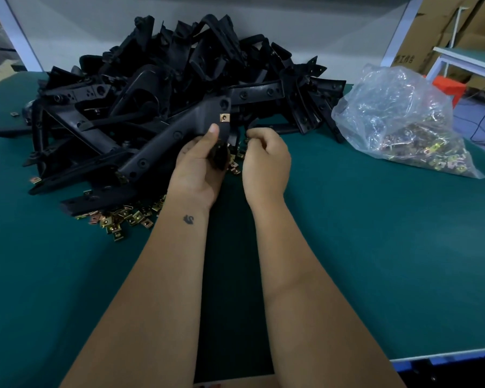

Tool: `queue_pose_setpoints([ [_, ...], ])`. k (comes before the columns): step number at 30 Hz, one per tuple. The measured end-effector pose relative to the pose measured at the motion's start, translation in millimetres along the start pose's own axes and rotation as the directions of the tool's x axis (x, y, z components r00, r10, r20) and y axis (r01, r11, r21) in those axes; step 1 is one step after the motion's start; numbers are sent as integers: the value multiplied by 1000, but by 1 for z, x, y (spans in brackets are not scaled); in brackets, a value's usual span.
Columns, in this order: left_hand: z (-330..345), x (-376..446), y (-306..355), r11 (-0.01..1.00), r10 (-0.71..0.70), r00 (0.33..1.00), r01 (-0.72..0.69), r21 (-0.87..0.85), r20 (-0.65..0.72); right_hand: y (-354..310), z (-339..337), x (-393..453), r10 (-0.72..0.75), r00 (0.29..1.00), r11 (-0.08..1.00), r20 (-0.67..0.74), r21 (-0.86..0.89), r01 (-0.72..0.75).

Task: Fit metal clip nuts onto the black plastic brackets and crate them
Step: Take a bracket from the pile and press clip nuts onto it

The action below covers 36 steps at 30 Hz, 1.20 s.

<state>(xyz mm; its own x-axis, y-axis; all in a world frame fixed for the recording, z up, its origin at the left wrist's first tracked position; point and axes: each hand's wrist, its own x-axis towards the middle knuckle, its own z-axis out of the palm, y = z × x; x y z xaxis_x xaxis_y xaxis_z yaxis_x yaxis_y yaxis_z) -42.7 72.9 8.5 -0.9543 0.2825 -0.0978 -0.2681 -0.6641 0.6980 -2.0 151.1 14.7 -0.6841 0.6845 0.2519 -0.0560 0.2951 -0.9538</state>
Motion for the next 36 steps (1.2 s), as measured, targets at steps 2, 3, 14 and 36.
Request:
queue_pose_setpoints([
  [2,-3,2,4,999,25,999,-26,-33,-28,4,-3,3,-48,995,951,86,-302,72],
  [3,-4,3,5,999,31,999,-32,-41,-24,6,-2,3,-56,986,884,158,-450,123],
  [14,-5,-1,7,998,4,999,-2,-70,37,11,6,-2,-123,918,615,378,-697,369],
  [36,-7,3,14,924,-38,999,32,-382,-8,7,9,-4,-121,903,841,413,-440,314],
])
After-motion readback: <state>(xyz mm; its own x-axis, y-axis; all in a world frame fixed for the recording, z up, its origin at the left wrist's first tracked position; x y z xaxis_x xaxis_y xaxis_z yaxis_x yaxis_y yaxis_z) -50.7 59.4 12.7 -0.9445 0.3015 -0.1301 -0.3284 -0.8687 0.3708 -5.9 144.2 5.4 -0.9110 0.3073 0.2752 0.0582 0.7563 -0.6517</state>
